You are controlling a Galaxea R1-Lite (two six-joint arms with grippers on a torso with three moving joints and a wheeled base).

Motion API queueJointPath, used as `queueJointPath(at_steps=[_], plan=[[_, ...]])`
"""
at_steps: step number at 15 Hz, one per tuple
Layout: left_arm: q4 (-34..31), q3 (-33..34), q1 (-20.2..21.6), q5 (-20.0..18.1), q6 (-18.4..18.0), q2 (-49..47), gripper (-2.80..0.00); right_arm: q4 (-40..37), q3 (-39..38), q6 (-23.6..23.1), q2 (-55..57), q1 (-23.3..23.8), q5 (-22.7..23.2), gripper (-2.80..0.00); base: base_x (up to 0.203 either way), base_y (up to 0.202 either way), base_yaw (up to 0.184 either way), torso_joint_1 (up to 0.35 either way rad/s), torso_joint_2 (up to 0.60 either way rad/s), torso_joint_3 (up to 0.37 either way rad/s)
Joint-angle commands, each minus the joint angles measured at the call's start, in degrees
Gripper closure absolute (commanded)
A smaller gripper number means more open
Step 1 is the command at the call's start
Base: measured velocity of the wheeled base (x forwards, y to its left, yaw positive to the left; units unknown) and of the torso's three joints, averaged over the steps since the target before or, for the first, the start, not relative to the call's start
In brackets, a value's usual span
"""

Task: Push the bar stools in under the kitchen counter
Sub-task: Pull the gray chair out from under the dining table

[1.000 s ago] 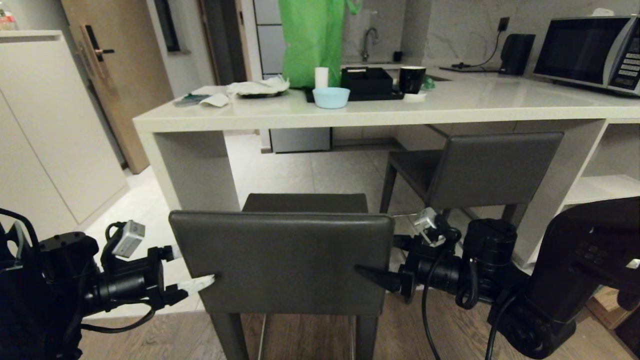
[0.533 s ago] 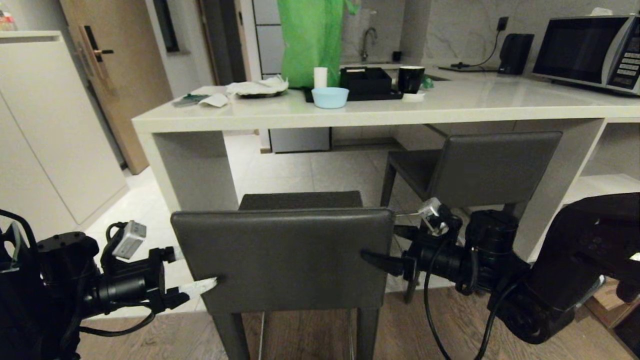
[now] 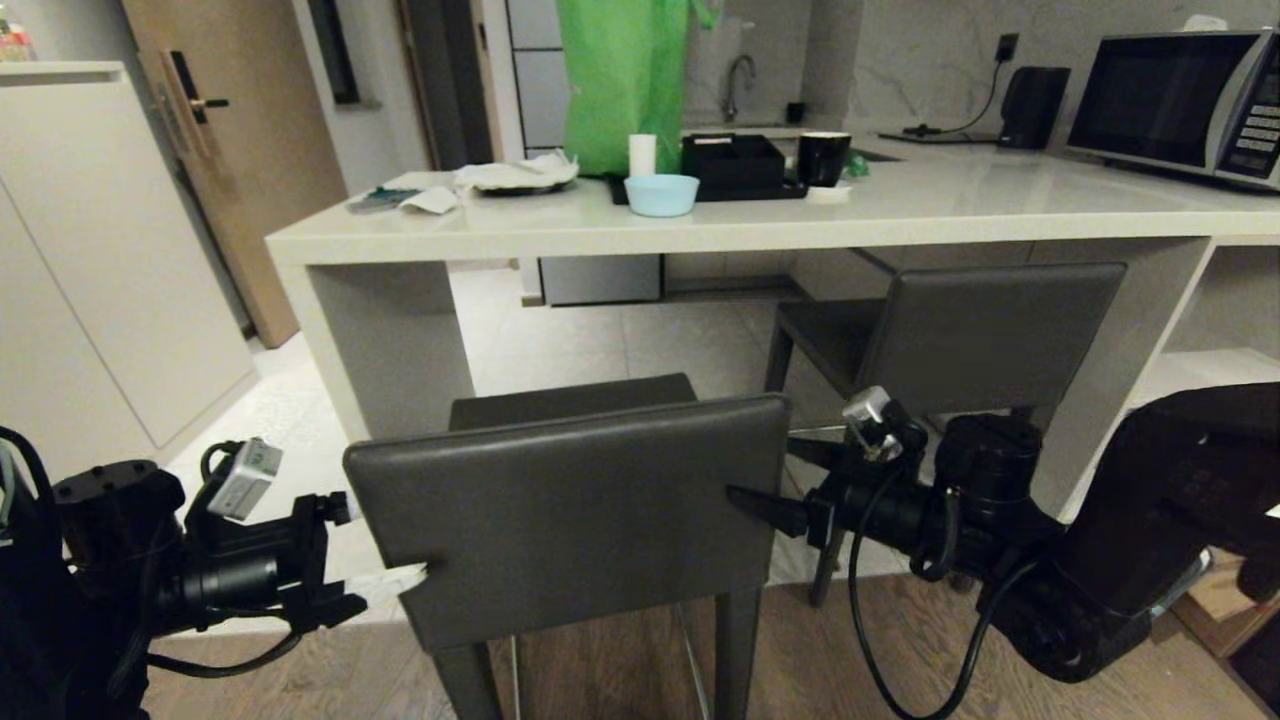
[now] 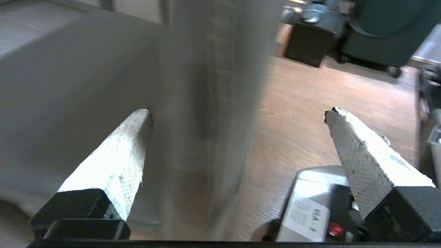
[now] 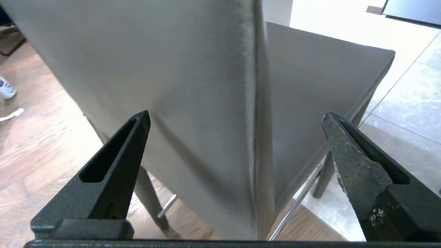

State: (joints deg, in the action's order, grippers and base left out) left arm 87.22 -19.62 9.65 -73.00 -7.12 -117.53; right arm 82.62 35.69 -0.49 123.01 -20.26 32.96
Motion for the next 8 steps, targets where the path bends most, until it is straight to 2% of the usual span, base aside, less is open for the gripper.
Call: queueJointPath(at_steps=[1, 3, 6, 8], plan=[[0.45, -1.51, 2.18, 2.28, 0.73, -0.29, -2.8, 0.49, -3.78, -0.04, -4.37, -0.44, 0.52, -2.8, 0.0, 0.0, 0.0, 0.0, 0.0, 0.0], [0.45, -2.13, 6.2, 3.58, 1.55, 0.12, -2.8, 1.12, -7.72, 0.13, -8.11, -0.52, 0.67, -2.8, 0.0, 0.0, 0.0, 0.0, 0.0, 0.0], [0.45, -2.16, 16.45, 3.73, 3.79, 2.91, -2.8, 1.63, -13.43, 1.44, -16.42, -0.49, 0.33, -2.8, 0.0, 0.0, 0.0, 0.0, 0.0, 0.0], [0.45, -1.34, 23.38, 3.75, 4.58, 7.39, -2.8, 1.27, -16.93, 1.67, -23.44, -0.49, -3.23, -2.8, 0.0, 0.0, 0.0, 0.0, 0.0, 0.0]])
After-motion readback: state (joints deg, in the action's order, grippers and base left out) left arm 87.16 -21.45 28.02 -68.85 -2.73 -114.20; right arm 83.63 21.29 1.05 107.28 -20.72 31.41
